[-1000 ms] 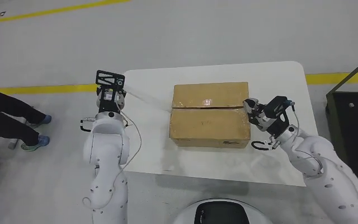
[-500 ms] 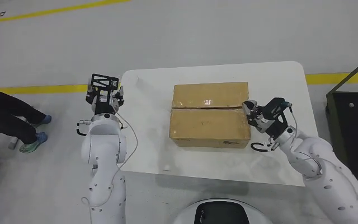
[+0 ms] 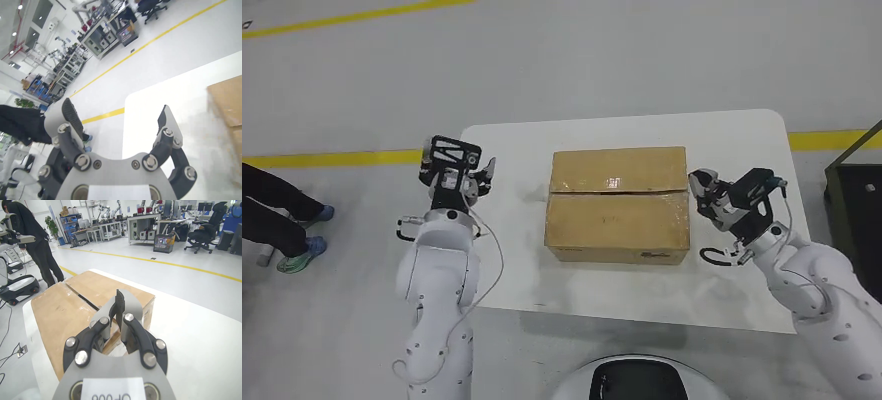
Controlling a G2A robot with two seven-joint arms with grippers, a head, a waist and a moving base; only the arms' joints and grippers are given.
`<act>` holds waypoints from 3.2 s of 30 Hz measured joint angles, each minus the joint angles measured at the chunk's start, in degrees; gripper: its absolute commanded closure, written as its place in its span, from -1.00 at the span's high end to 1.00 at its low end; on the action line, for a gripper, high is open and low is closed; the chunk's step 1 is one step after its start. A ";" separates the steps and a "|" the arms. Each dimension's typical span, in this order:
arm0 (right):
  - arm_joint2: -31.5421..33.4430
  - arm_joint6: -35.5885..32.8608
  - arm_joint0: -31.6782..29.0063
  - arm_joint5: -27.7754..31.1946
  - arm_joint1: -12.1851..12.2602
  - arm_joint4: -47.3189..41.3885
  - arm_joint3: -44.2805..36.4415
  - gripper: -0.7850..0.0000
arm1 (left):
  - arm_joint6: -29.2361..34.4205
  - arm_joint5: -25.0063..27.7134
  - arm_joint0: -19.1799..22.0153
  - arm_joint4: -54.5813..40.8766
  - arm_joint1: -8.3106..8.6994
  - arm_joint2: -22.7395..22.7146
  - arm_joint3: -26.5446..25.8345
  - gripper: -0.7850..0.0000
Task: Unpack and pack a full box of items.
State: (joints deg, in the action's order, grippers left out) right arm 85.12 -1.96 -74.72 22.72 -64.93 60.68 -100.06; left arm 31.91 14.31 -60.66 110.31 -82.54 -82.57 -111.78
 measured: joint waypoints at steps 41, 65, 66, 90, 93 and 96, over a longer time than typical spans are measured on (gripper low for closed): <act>12.05 2.40 -10.33 -1.86 0.76 -1.49 -3.79 -1.00 | 9.73 3.33 13.60 -3.96 -4.30 29.01 21.97 1.00; 12.03 2.17 -9.92 -1.19 0.71 -1.98 -2.91 -1.00 | 16.93 8.04 19.50 2.91 -6.63 33.06 26.98 1.00; 11.96 2.15 -9.84 -1.17 0.71 -1.95 -2.87 -1.00 | 17.00 8.00 19.57 2.90 -6.68 32.90 27.16 1.00; 11.81 2.28 -9.00 -1.47 0.62 -2.32 -1.75 -1.00 | 11.32 7.05 21.90 4.82 -8.14 31.82 31.51 -1.00; 11.72 2.16 -8.84 -1.50 0.60 -2.42 -1.62 -1.00 | 11.28 8.33 20.69 5.14 -7.96 31.27 29.81 -1.00; 11.67 2.19 -8.73 -1.40 0.60 -2.48 -1.55 -1.00 | 11.60 9.62 19.41 5.01 -7.84 30.87 27.53 -1.00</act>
State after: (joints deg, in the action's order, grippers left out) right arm 96.79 0.23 -83.44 21.32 -64.34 58.20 -101.60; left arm 43.52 23.93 -41.25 115.33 -90.38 -51.69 -84.25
